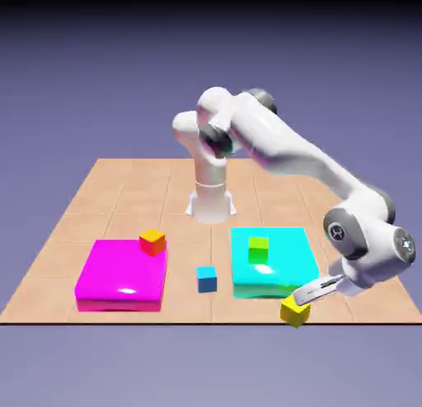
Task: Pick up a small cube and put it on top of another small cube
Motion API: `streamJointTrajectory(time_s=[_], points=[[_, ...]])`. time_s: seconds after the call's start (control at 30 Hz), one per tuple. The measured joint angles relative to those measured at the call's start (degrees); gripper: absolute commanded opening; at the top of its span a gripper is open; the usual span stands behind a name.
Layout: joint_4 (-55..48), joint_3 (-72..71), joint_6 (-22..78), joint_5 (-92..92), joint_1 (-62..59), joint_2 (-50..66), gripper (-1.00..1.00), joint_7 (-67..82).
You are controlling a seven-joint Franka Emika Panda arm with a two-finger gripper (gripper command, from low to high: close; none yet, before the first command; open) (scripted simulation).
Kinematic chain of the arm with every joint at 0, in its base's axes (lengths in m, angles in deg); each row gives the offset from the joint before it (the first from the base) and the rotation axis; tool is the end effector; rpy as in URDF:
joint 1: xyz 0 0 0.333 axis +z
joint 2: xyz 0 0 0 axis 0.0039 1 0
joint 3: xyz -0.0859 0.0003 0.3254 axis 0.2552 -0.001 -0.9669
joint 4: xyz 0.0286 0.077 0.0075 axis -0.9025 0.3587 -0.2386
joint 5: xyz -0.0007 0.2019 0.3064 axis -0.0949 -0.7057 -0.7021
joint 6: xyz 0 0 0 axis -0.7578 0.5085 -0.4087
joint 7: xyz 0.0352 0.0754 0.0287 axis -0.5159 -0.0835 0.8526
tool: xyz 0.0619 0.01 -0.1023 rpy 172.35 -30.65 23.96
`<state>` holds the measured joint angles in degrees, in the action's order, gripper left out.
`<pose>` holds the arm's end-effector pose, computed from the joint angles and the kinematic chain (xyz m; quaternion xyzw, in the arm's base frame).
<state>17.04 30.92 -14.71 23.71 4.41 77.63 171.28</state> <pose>0.6031 0.2668 0.1765 -0.0306 -0.9341 0.2598 0.2428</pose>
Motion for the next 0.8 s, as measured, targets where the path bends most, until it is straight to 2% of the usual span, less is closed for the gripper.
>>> streamJointTrajectory(time_s=[0.1,0.27,0.3,0.37,0.53,0.8], points=[[-1.7,-0.7,1.8,0.7,0.1,1.7,0.0,3.1],[8.7,-0.1,-6.3,2.1,-4.2,1.6,0.0,0.4],[9.2,-0.1,-6.8,2.1,-4.4,1.6,-1.0,0.2],[9.2,-0.1,-6.8,2.2,-4.4,1.6,-1.0,0.2],[-1.1,-0.7,1.3,0.9,-0.2,1.7,-1.0,3.0],[14.4,5.3,-3.8,-3.4,-7.8,-12.9,-1.0,8.4]])
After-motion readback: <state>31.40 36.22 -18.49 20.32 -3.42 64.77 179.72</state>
